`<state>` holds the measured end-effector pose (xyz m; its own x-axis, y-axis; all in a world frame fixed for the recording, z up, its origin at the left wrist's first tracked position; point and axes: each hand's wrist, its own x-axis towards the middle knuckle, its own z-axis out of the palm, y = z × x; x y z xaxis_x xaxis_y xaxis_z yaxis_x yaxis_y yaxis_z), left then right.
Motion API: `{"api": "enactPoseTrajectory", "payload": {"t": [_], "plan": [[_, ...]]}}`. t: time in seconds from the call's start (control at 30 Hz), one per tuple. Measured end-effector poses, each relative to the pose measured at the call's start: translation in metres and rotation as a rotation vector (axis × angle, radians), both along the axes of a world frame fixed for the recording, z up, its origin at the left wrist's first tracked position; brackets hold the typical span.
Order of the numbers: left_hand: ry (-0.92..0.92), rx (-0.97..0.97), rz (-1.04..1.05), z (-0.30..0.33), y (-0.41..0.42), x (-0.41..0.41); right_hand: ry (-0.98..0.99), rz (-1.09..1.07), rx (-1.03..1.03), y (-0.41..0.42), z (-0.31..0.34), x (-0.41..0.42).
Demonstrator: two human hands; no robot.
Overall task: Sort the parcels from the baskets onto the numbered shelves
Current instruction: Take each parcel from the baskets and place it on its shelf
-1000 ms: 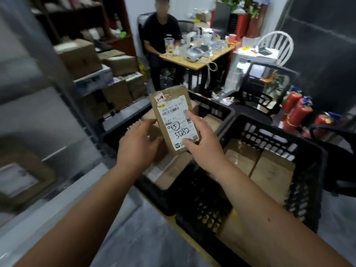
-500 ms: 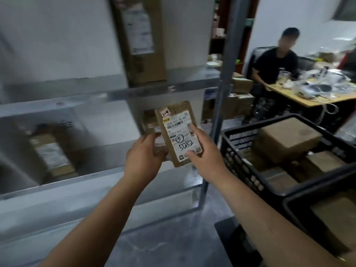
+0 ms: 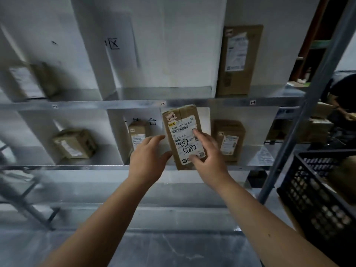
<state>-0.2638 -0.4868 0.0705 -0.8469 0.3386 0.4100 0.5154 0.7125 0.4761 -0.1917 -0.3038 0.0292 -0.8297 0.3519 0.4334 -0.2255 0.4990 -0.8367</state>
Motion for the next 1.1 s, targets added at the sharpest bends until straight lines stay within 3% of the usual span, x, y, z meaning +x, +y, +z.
{"api": "enactPoseTrajectory", "payload": {"t": [0.37,0.67,1.1], "plan": [[0.086,-0.011,-0.110,0.031,0.046,0.009,0.008,-0.162,0.130,0.036,0.032,0.024],[0.183,-0.010,-0.260,0.051,0.159,0.023,0.041,-0.345,0.232,0.142,0.049,0.057],[0.230,0.038,-0.282,0.101,0.332,-0.005,0.124,-0.402,0.299,0.307,0.103,0.032]]}}
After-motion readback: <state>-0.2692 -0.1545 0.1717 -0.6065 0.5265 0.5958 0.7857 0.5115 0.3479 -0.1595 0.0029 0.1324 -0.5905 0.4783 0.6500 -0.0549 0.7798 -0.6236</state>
